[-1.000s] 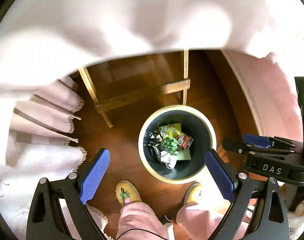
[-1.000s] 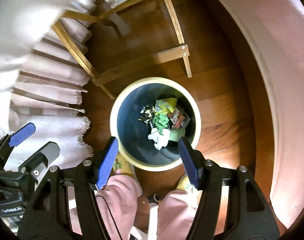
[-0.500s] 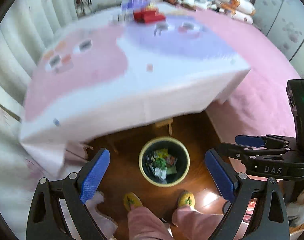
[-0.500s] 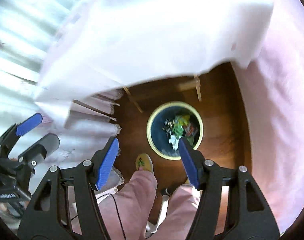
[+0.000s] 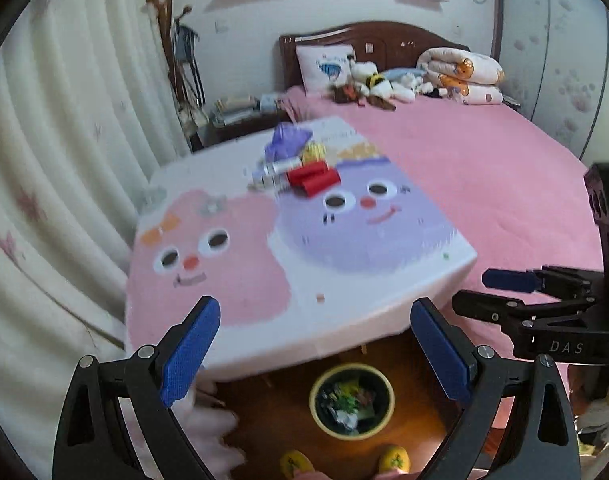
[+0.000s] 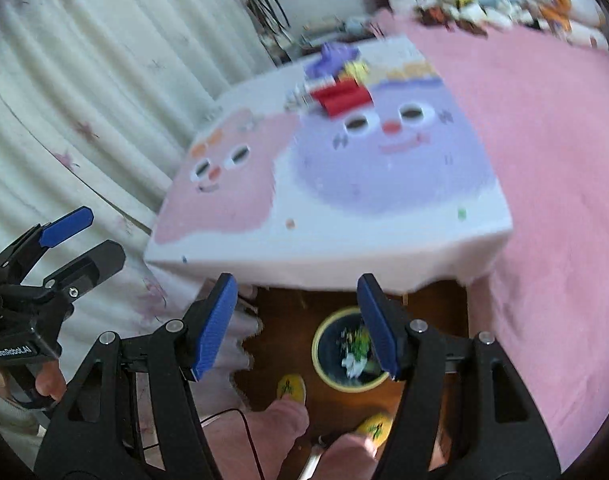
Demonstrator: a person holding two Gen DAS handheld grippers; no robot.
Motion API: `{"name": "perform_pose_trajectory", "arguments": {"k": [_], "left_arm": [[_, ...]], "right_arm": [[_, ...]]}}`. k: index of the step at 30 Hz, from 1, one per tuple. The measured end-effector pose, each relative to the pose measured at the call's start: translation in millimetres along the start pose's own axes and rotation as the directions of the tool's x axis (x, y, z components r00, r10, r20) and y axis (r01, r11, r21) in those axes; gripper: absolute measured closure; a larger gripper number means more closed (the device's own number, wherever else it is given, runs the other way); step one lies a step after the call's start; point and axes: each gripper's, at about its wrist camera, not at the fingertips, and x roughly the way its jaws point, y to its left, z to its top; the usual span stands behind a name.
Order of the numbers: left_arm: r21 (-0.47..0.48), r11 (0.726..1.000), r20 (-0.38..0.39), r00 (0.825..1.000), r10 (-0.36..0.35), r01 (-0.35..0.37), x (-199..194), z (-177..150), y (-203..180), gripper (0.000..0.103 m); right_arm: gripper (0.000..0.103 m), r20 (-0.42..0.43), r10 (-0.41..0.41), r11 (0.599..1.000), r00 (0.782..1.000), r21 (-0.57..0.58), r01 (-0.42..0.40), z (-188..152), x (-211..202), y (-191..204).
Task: Collect trash
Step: 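Raise both tools back toward the table, then grasp the white-and-lavender box with the left tool while the right tool grasps the red paper cups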
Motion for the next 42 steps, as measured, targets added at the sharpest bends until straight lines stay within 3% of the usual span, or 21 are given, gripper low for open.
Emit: {"name": "perform_pose_trajectory", "arguments": {"k": [5, 10, 15, 18, 21, 25, 31, 38, 42], "left_arm": [[0.087, 0.995, 0.044, 0.998, 0.045, -0.049, -6, 49, -3, 0.006], [0.117, 0.991, 0.056, 0.997, 0.061, -0.067, 15, 102, 19, 0.006], [0.07, 0.996, -0.017, 0.998, 0.053, -0.051, 86, 159, 77, 0.006], [0.118, 0.992, -0.029, 0.999, 0.042, -0.038, 138, 195, 110, 0.006], [0.182, 0.983, -0.081, 0.997, -0.008, 0.023, 200, 227, 139, 0.006], [0.3, 0.947, -0.157, 0.985, -0.065, 0.111, 290, 257, 161, 0.006], [0.411, 0.884, -0.255, 0.959, -0.125, 0.224, 398, 263, 169, 0.011], [0.421, 0.856, -0.331, 0.929, -0.164, 0.301, 466, 247, 161, 0.011], [0.413, 0.847, -0.363, 0.913, -0.185, 0.336, 493, 244, 157, 0.011]], "right_arm": [[0.043, 0.065, 0.014, 1.0, 0.998, -0.01, -0.014, 51, -13, 6], [0.042, 0.094, -0.007, 1.0, 0.996, 0.017, 0.005, 106, 0, 6], [0.041, 0.087, -0.047, 0.997, 0.995, 0.058, 0.042, 155, 41, 5], [0.04, 0.066, -0.084, 0.989, 0.994, 0.127, 0.075, 189, 84, 0], [0.04, 0.038, -0.113, 0.972, 0.993, 0.213, 0.103, 211, 124, -6], [0.034, -0.022, -0.14, 0.916, 0.99, 0.376, 0.138, 235, 195, -21], [0.029, -0.1, -0.174, 0.815, 0.98, 0.544, 0.2, 254, 291, -49], [0.028, -0.169, -0.21, 0.67, 0.963, 0.692, 0.268, 254, 360, -87], [0.028, -0.21, -0.221, 0.619, 0.952, 0.724, 0.303, 252, 381, -99]]}}
